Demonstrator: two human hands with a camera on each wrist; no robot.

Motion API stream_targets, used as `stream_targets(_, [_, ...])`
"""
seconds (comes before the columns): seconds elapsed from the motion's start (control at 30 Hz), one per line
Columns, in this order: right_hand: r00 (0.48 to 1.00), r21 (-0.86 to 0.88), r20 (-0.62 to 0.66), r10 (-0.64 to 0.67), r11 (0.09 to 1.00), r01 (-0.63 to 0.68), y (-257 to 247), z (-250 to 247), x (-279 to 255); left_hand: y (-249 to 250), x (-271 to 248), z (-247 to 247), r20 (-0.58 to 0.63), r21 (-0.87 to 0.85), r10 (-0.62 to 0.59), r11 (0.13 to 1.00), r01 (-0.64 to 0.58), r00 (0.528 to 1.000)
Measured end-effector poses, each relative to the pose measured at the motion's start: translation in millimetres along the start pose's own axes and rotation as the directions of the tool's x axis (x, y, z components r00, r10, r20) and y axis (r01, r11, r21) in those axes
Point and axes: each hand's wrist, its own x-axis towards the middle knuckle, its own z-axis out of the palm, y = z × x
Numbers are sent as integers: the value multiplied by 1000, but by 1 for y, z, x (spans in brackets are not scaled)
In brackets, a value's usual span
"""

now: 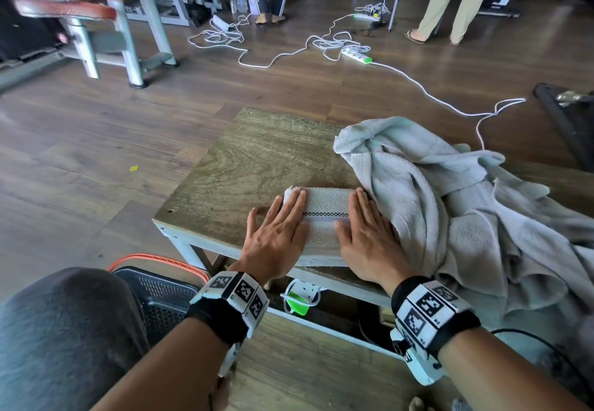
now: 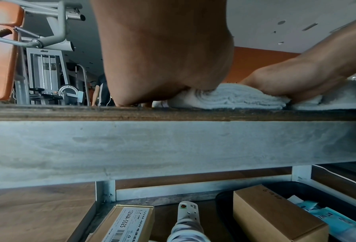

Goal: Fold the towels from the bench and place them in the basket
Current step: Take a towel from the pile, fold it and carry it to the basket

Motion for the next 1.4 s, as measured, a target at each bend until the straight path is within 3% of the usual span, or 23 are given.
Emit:
stream_targets(0.27, [1000,-2,5,-5,1000,5,1,2,0,2,6,-13,57,0,-96,995,96,994])
stream_targets(0.37, [1000,8,10,-4,1000,4,1,1,0,3,6,-15,-6,-13,-107,994,107,994])
stream_targets(0.5, [1000,28,7,-5,1000,4,2,4,2,11,7,-18,-69,-71,2,997,-7,998])
stream_targets(0.6, [1000,17,8,-15,1000,15,2,5,3,9,8,-9,-44,9,87,996,-87,995])
stream_targets(0.87, [999,29,49,22,999,-23,-2,-4,-4,11,10,-7,81,28,-136,991,134,987])
stream_targets(1.0, [995,83,89,35,996,-42,-2,-7,-5,14,5,-10,78,-38,-284,957,288,956])
stream_targets(1.1, [992,147,124,17,988,-35,-3,-13,-6,20,3,-15,-13,-109,-273,957,270,962])
stream_targets(1.23, [993,280,119,-10,960,-24,2,-14,-3,21,15,-23,-133,-267,-366,908,322,921])
stream_targets(1.33, [999,446,36,16,894,-30,5,-13,1,30,18,-31,-125,-416,-353,867,274,927])
stream_targets(1.4, [996,536,54,66,840,-84,7,-14,3,40,17,-40,-96,-520,-331,821,237,939])
